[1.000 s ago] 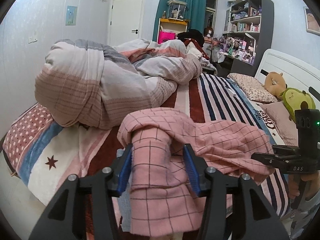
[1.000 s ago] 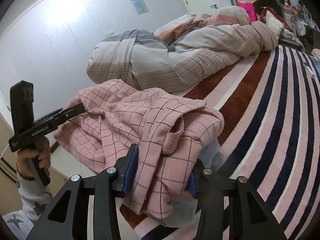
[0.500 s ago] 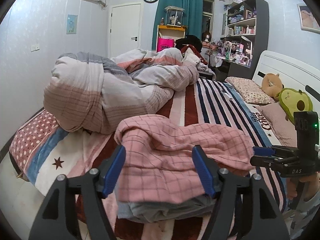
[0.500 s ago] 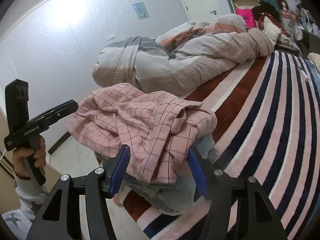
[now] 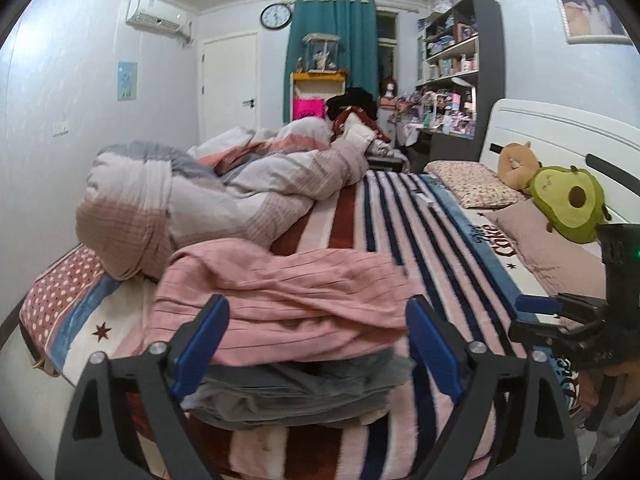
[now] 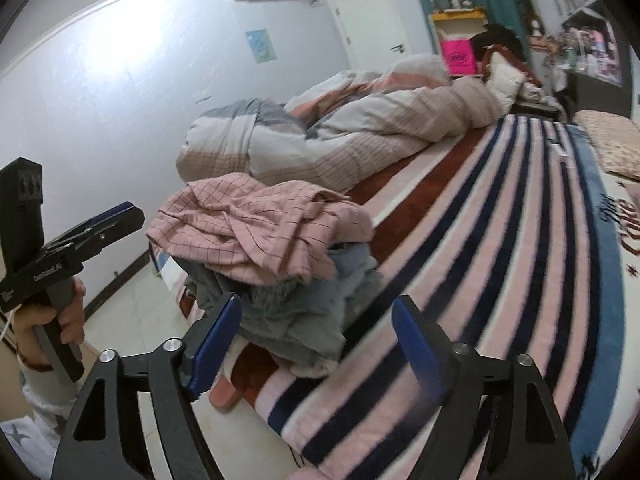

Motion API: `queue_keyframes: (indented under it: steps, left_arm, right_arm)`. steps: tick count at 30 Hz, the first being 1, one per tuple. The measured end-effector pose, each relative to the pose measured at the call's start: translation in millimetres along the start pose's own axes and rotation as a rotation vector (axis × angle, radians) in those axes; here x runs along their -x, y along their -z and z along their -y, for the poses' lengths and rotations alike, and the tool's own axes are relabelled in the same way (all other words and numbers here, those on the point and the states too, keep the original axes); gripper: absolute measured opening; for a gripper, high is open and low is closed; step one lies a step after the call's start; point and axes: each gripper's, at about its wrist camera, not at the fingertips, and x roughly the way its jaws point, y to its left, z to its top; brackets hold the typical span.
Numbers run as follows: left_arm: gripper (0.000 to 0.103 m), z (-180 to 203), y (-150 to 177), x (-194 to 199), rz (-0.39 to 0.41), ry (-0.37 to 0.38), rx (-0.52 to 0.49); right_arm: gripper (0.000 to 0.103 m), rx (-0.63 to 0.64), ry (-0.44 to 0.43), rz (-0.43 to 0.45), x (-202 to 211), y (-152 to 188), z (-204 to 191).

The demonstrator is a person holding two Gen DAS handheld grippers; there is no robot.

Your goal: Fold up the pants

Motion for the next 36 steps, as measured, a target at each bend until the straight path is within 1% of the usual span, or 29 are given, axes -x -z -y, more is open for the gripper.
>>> queue_keyframes:
  steps: [1, 2, 5, 6, 7, 8, 9, 11, 12, 15, 17, 21, 28, 36]
  left_arm:
    - [0.09, 10, 0, 3, 0.01, 0.009, -0.007]
    - [0.091, 21, 1, 5, 0.02, 0.016, -0.012]
    - [0.1, 56, 4, 14, 0.075, 0.039, -0.002]
    - [0.101, 63, 5, 16, 0.09, 0.047, 0.005]
    - [0.101, 77, 7, 20, 0.113, 0.073, 0.016]
    - [0.101, 84, 7, 21, 0.119, 0.09, 0.02]
    - [0.101, 93, 8, 23, 0.13, 0.11, 0.027]
    - [0.101, 113, 10, 29, 0.158, 0.119, 0.032]
    - [0.101, 125, 12, 31, 0.173, 0.118, 0.017]
    - [0.101, 149, 14, 34, 0.184, 0.117, -0.024]
    - [0.101, 164, 16, 36, 0.182, 0.125, -0.043]
    - [0.101, 179, 17, 41, 0.186, 0.129, -0.068]
    - [0.101, 191, 17, 43, 0.176, 0.147, -0.081]
    - [0.102, 191, 20, 44, 0.177, 0.153, -0.084]
  right_arm:
    - [0.086, 0.005, 0.027, 0.019, 12, 4, 2]
    - [0.086, 0.012, 0.052, 0.035, 22, 9, 4]
    - [0.091, 0.046, 0.131, 0.09, 59, 25, 7]
    - [0.096, 0.058, 0.155, 0.112, 70, 30, 7]
    - [0.1, 0.073, 0.189, 0.14, 83, 35, 8]
    - [0.102, 0.084, 0.221, 0.165, 94, 39, 8]
    - [0.102, 0.103, 0.265, 0.2, 109, 45, 7]
    - [0.102, 0.125, 0.317, 0.24, 127, 51, 7]
    - [0.102, 0.134, 0.353, 0.262, 138, 56, 7]
    - [0.102, 0.152, 0.406, 0.29, 157, 66, 8]
    - [0.102, 0.15, 0.412, 0.3, 163, 69, 10]
    - [0.102, 0.115, 0.403, 0.315, 175, 76, 19]
    - [0.102, 0.094, 0.396, 0.336, 185, 80, 25]
    - [0.102, 0.099, 0.388, 0.332, 187, 81, 24]
